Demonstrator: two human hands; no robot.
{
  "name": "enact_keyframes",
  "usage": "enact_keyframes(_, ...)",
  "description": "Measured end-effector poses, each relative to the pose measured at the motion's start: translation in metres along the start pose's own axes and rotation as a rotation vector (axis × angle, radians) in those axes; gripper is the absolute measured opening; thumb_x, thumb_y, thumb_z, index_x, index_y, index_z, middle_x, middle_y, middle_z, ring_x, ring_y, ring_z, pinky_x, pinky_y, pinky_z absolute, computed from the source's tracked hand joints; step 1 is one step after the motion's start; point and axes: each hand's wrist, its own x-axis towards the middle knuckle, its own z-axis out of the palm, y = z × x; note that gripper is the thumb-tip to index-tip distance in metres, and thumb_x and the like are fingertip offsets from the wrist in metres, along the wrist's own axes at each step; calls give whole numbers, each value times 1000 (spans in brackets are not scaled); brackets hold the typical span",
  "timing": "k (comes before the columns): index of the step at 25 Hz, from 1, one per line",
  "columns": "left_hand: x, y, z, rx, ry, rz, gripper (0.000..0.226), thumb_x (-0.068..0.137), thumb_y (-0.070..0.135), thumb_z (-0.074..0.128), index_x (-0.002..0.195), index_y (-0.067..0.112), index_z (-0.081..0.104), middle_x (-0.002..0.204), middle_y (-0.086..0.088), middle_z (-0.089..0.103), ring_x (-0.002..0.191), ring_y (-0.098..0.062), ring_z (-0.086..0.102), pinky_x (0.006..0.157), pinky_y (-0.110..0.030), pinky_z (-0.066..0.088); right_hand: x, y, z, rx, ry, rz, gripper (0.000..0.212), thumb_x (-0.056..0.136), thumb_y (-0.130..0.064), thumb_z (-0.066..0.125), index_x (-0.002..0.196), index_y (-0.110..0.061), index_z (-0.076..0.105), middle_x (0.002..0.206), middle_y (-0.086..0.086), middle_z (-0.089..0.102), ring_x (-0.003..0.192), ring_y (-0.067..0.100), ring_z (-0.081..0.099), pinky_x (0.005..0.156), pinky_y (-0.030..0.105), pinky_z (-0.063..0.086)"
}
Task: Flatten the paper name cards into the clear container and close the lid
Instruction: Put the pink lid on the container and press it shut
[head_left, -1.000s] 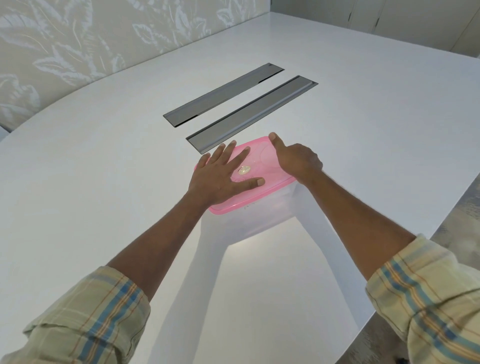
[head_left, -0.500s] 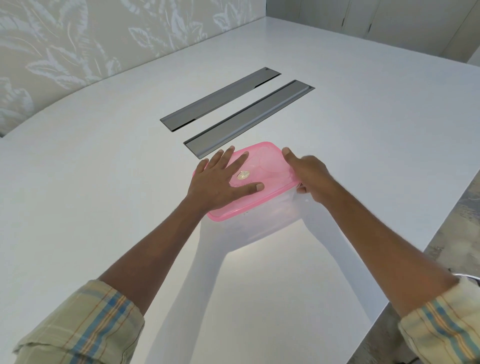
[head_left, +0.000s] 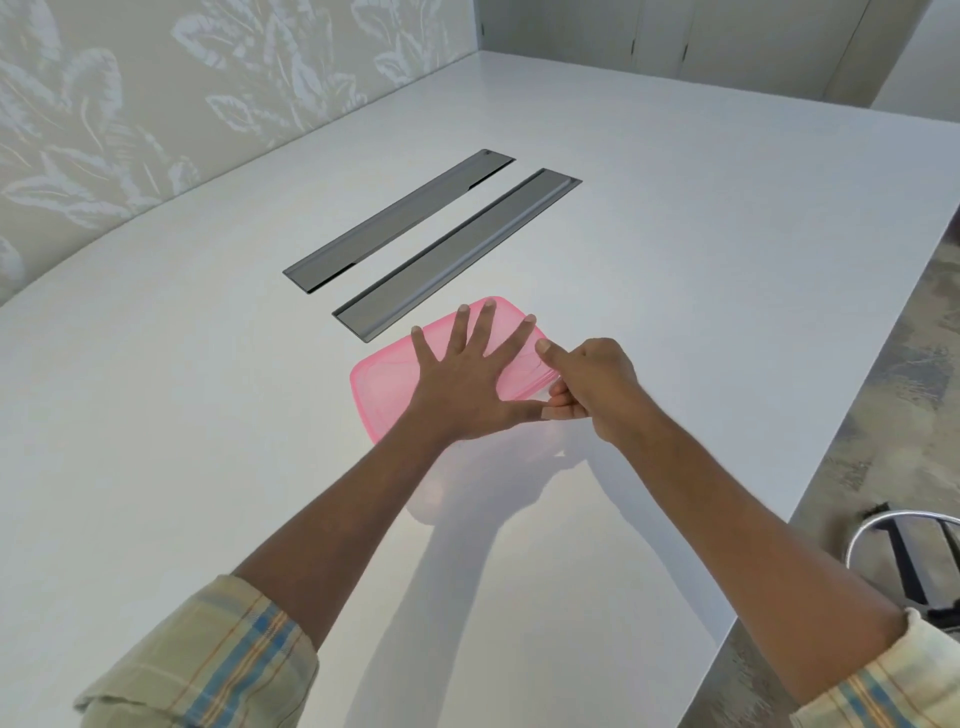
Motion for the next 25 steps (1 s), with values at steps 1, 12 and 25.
enact_keyframes(1,0,0,0,5,2,2,109,73,107,25,163,57,-11,180,-3,-10,166,-37,-8,115,-87,1,-1,-2,1,-3,3,-2,49,95,-46,78,91,0,64,80,20,72,60,32,74,57,41,68)
enact_keyframes(12,4,15,-5,75,-66,99,100,90,69,59,168,42,1,179,2,-16,166,-29,-13,112,-89,9,-1,3,-8,-15,-66,40,53,93,-57,72,96,-4,75,77,13,80,66,26,81,63,32,65)
enact_keyframes(25,3,38,10,125,30,101,83,93,47,66,162,27,24,179,8,3,167,-28,0,110,-90,13,4,1,2,-22,3,66,34,95,-26,71,100,7,72,77,22,77,60,27,71,67,38,67)
